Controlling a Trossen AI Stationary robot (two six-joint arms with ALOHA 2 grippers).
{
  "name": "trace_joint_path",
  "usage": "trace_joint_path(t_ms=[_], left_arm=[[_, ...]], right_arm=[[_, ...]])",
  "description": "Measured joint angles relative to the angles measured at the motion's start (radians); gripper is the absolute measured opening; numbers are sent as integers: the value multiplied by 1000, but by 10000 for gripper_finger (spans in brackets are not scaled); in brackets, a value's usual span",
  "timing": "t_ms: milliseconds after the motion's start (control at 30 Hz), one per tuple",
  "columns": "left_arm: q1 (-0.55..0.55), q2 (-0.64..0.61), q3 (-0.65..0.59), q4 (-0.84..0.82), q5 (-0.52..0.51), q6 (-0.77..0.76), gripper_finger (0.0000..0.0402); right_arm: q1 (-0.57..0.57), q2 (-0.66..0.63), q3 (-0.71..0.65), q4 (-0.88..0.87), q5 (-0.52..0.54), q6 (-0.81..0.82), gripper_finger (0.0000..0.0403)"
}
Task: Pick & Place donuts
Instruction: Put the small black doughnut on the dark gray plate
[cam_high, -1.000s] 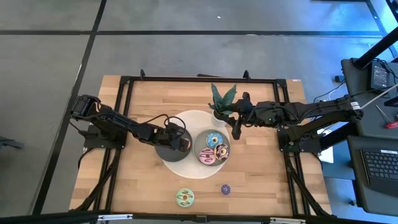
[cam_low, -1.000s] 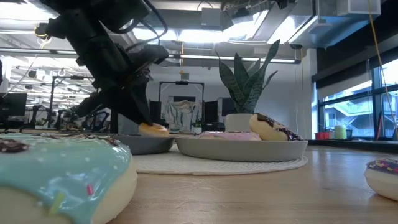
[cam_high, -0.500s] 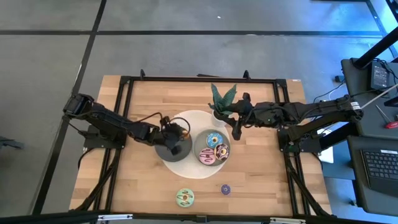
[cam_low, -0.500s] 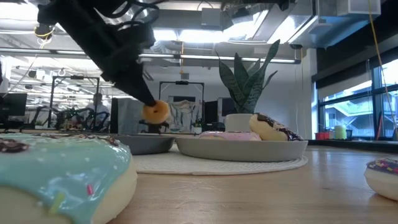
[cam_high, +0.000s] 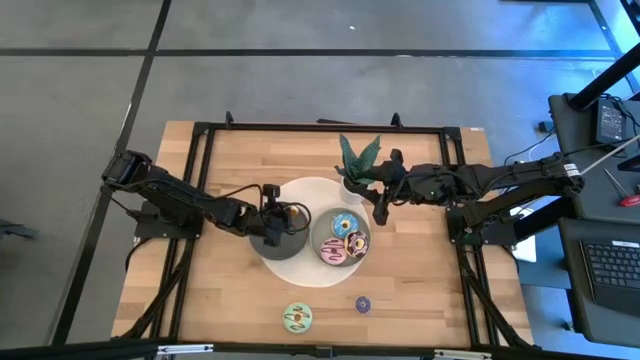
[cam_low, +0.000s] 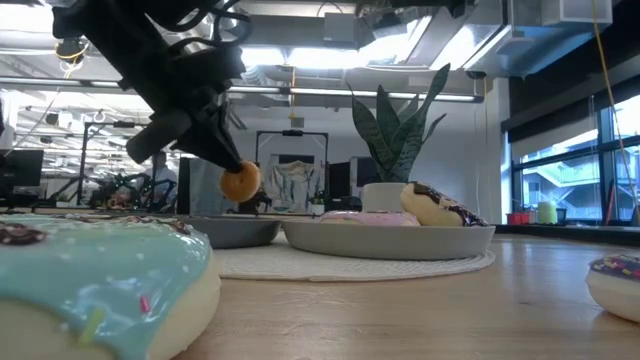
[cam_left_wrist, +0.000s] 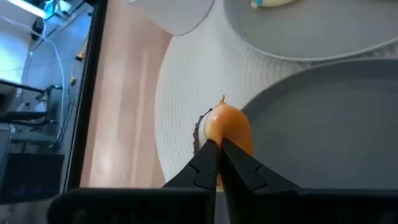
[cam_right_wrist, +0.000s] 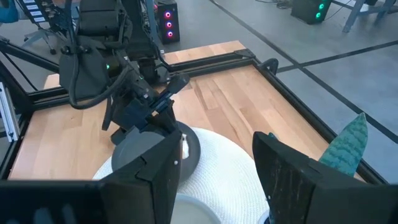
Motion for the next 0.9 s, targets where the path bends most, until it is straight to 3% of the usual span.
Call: trace_joint_path(t_ms=[367,600,900], left_arm=[[1,22,0,14,4,-10,10],[1,95,0,104,-66,-3,10],[-4,107,0,101,-35,19,10]], right_arm=[[-13,0,0,0,0,-1,197],[-25,0,0,0,0,-1,197],[-24,0,0,-1,0,0,197]])
